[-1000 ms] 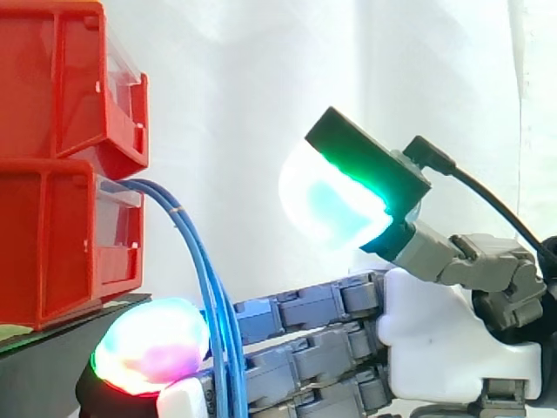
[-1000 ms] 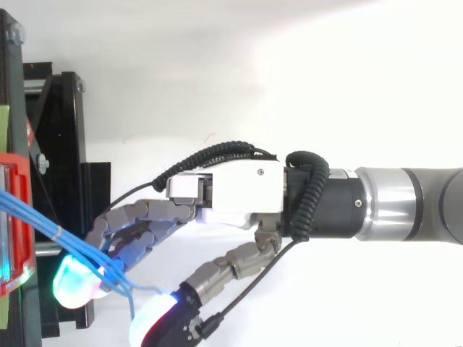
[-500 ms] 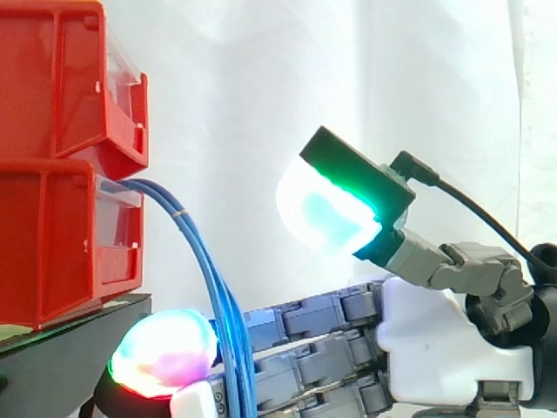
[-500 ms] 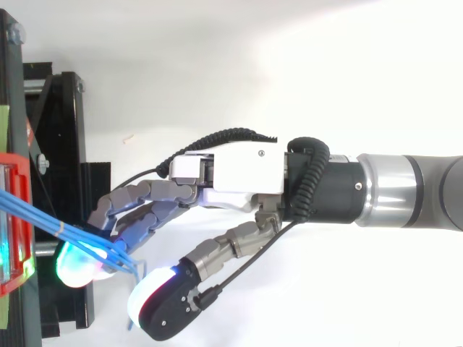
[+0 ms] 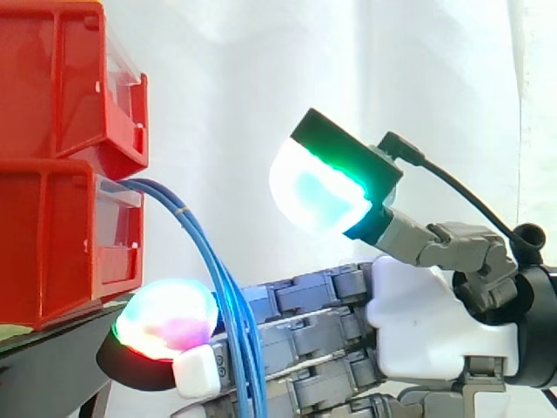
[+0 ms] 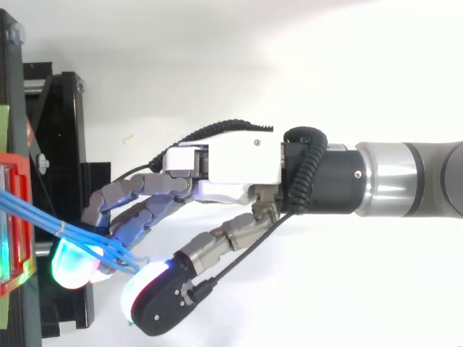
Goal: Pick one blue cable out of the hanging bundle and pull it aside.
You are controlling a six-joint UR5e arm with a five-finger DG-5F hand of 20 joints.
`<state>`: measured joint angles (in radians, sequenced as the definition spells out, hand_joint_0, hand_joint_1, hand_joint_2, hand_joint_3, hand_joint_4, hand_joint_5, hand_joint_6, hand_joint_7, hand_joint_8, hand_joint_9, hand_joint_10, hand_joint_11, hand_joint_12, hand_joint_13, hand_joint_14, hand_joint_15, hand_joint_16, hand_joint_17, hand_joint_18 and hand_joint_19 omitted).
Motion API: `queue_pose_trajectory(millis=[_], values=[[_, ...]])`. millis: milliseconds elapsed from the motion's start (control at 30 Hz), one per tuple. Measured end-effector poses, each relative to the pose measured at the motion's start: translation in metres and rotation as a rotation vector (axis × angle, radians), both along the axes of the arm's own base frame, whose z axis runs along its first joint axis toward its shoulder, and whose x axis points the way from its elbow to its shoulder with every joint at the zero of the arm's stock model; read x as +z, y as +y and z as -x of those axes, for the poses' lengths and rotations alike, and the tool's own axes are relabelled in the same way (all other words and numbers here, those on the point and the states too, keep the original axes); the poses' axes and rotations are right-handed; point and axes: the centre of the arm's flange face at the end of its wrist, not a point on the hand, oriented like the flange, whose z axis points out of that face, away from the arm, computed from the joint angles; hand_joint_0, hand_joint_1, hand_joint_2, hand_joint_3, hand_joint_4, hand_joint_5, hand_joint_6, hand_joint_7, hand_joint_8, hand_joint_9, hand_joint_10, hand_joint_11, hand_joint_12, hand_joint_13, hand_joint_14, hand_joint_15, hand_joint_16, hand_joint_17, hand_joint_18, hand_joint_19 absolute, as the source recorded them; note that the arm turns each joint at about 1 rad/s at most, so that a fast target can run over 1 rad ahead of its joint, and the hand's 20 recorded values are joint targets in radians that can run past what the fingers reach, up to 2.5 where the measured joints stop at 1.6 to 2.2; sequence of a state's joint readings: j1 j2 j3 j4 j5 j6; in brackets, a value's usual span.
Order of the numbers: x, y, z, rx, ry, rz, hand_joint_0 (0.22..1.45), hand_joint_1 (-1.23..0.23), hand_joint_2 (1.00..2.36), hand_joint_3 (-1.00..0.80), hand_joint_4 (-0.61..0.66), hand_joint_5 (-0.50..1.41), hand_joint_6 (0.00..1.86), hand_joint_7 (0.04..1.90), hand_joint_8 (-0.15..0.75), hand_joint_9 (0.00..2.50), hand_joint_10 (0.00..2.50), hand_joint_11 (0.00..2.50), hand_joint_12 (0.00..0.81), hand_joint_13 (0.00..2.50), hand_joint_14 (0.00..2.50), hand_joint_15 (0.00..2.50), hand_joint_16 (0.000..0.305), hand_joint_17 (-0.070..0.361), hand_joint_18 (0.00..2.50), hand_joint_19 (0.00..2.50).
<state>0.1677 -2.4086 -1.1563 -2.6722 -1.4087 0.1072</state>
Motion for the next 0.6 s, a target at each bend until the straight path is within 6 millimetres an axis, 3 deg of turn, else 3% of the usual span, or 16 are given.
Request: queue_pose_trajectory(millis=[300,600], values=[[0.008,-0.012,-0.001,-0.015,0.037,-0.007,0.53,-0.65,1.00,-0.47,0.28,-0.13,0.50,0.90,0.245,0.75,0.01,0.26,0.268,0.60,0.01,0.27,0.047,0.105,0.39,0.28],[0.011,-0.026,-0.001,-0.026,0.049,-0.021,0.56,-0.63,1.00,-0.44,0.26,-0.12,0.50,1.02,0.242,0.77,0.01,0.27,0.261,0.61,0.01,0.29,0.045,0.102,0.39,0.29]])
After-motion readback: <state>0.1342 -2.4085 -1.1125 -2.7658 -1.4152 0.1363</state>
